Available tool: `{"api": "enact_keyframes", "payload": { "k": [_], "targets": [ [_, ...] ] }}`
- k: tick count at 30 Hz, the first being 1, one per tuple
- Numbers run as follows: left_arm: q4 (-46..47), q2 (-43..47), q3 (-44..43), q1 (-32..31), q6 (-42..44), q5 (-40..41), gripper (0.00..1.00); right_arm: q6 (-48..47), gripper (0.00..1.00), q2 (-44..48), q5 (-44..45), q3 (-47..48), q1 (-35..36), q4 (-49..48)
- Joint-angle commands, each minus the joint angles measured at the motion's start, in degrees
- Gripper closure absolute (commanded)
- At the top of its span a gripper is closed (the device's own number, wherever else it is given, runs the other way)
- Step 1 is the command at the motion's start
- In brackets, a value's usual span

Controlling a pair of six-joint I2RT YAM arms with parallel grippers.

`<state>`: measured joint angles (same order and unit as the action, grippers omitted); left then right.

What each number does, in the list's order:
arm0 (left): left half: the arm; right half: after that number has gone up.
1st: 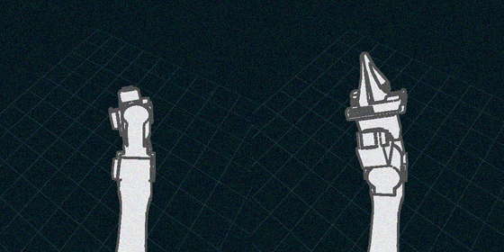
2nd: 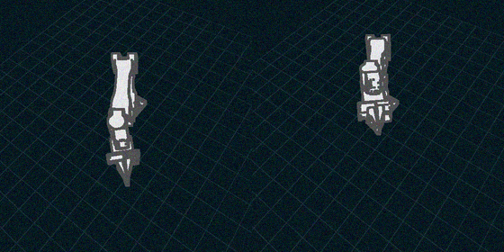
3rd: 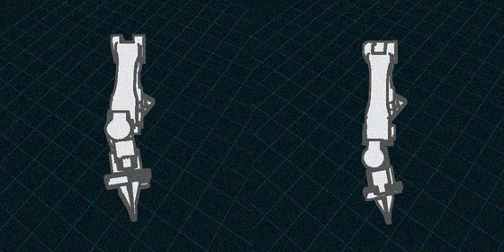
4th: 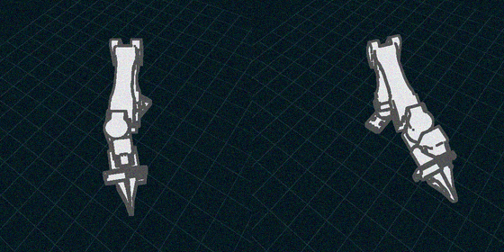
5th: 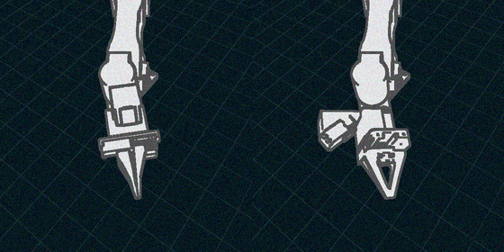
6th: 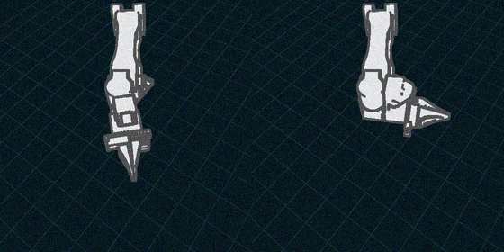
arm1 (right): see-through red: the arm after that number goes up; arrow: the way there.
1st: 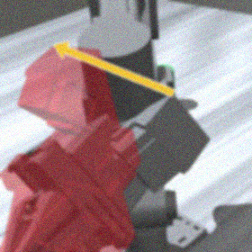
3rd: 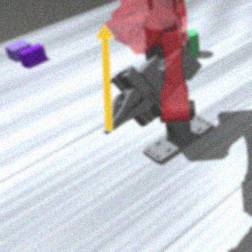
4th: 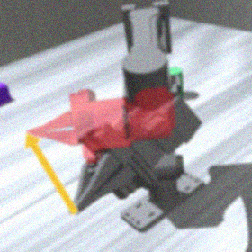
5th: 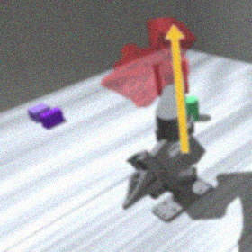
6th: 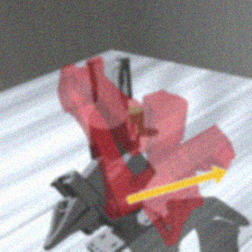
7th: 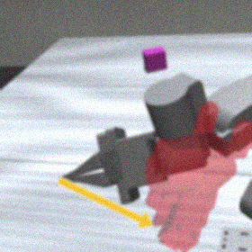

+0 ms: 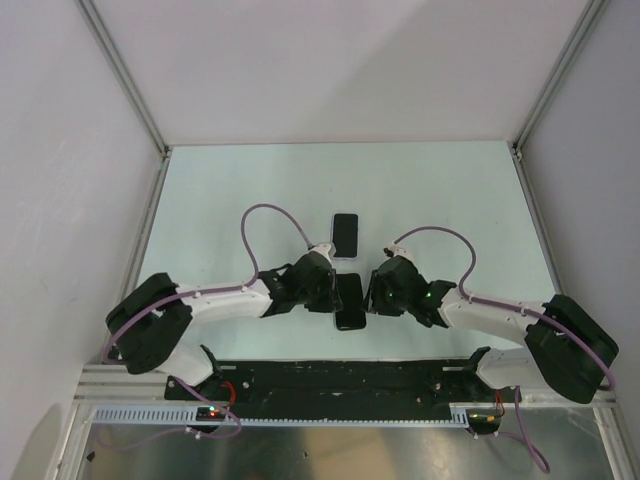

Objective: Put the phone into the phone case

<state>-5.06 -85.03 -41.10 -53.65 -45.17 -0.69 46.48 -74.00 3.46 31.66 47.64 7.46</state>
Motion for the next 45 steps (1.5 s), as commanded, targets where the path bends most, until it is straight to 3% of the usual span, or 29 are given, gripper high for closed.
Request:
{"api": "enact_keyframes", "payload": {
  "k": [1, 16, 27, 33, 45],
  "targets": [
    [0.38, 3.82, 1.18, -0.51, -1.03, 0.50, 0.72, 1.19, 0.58, 2.03, 0.45, -1.81, 1.25, -0.59],
    [0.31, 3.66, 1.80, -2.85, -2.18, 2.45, 0.71, 3.32, 0.71, 1.32, 0.66, -3.73, 3.62, -2.42],
    [0.22, 4.18, 3.00, -3.45, -2.54, 2.46, 0.68, 3.82, 0.72, 1.34, 0.09, -3.71, 3.91, -3.79],
    [0.42, 2.95, 1.71, -3.91, -2.36, 2.02, 0.68, 4.22, 0.71, 1.07, -0.35, -3.71, 3.89, -4.55],
    [1.22, 0.31, 0.16, -4.28, -2.46, 1.32, 0.75, 4.48, 0.57, 0.39, -0.40, -3.71, 3.90, -4.96]
  ]
}}
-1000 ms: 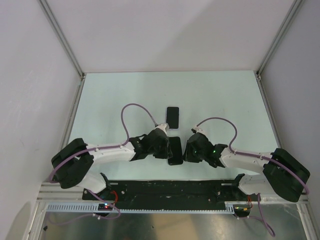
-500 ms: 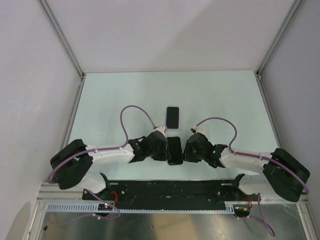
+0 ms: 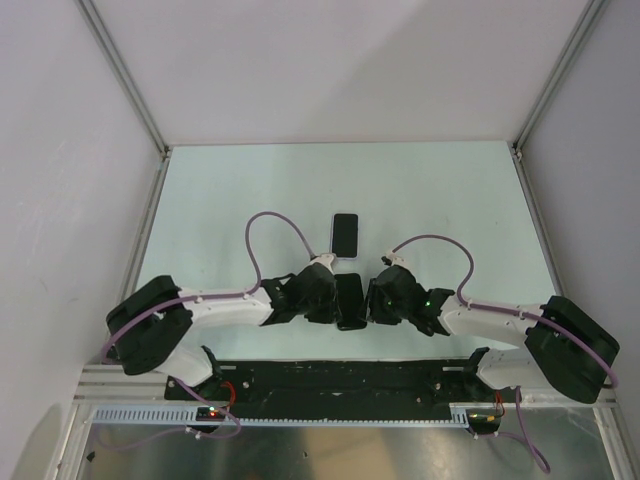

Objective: Put the phone into the phone case

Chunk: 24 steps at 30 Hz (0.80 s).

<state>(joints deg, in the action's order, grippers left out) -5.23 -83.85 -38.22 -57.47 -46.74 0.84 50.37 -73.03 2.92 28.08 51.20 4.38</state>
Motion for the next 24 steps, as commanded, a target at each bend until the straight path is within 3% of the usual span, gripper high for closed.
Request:
{"api": "enact_keyframes", "payload": {
  "k": [1, 24],
  "targets": [
    [1.47, -1.05, -2.86, -0.45, -0.89, -0.30, 0.76, 0.69, 0.56, -0.64, 0.07, -0.13, 0.32, -1.99],
    [2.99, -5.94, -4.79, -1.31, -1.44, -0.40, 0.93, 4.12, 0.56, -2.74, -1.61, -0.13, 0.34, -6.12]
  ]
}}
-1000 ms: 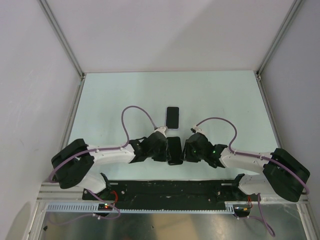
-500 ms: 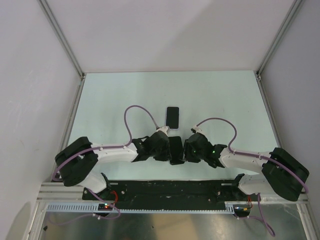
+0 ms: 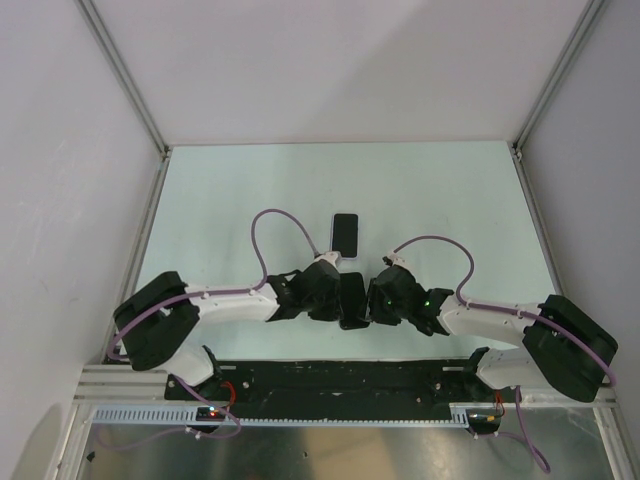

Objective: Put the phone into the phone case

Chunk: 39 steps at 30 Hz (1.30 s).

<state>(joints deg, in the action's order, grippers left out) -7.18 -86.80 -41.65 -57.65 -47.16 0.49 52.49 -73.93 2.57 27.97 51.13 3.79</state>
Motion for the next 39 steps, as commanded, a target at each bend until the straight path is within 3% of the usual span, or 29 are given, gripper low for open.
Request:
{"api": "enact_keyframes", "payload": {
  "k": [1, 22, 31, 39],
  "targets": [
    [5.22, -3.27, -1.13, -1.14, -1.19, -0.01, 0.94, 1.96, 0.56, -1.84, -1.17, -0.02, 0.43, -5.41],
    [7.97, -8.35, 2.12, -1.98, -2.13, 2.31, 0.99, 0.20, 0.56, -1.33, 0.93, 0.92, 1.08, -2.90],
    [1.99, -8.62, 1.85, -3.21, -0.73, 8.03, 0.90, -3.94, 0.55, 0.24, 5.17, 5.91, 1.10, 5.30],
    [-0.62, -6.51, 1.23, -4.16, -0.35, 10.60, 0.72, -6.10, 0.54, 0.24, 5.76, 7.94, 0.17, 6.84]
  ]
}}
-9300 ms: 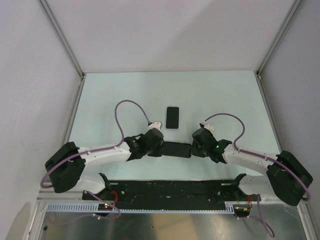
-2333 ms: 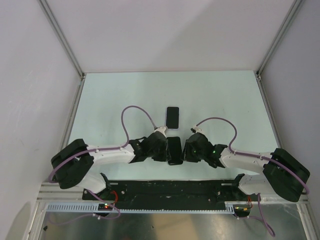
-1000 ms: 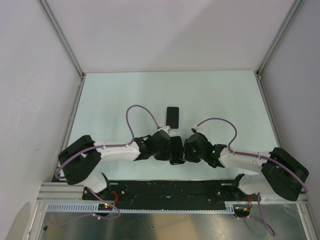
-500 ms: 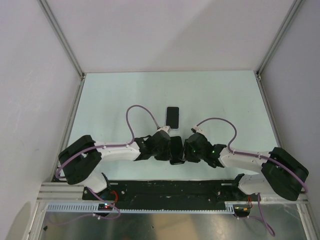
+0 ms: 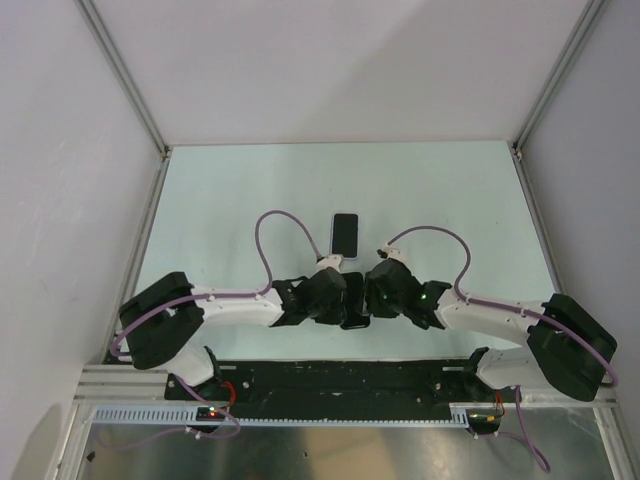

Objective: Put the phone into the phone case

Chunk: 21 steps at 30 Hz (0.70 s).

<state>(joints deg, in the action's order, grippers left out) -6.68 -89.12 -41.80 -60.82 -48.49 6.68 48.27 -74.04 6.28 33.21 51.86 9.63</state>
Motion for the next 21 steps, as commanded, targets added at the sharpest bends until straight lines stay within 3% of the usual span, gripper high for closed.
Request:
{"api": "enact_keyframes", "payload": {
  "k": [1, 15, 21],
  "targets": [
    [-1.31, -3.28, 1.07, -0.98, 1.09, 4.67, 0.70, -2.05, 0.54, 0.41, 2.01, 2.76, -0.72, 1.05],
    [-4.23, 8.06, -5.17, 3.42, 4.64, 3.95, 0.52, -6.32, 0.54, 2.31, -2.61, 4.23, -8.69, 0.09],
    [-4.31, 5.28, -8.38, 10.13, 6.22, 3.10, 0.59, -9.18, 0.53, -3.70, -6.12, 6.76, -11.66, -3.22]
  ]
}}
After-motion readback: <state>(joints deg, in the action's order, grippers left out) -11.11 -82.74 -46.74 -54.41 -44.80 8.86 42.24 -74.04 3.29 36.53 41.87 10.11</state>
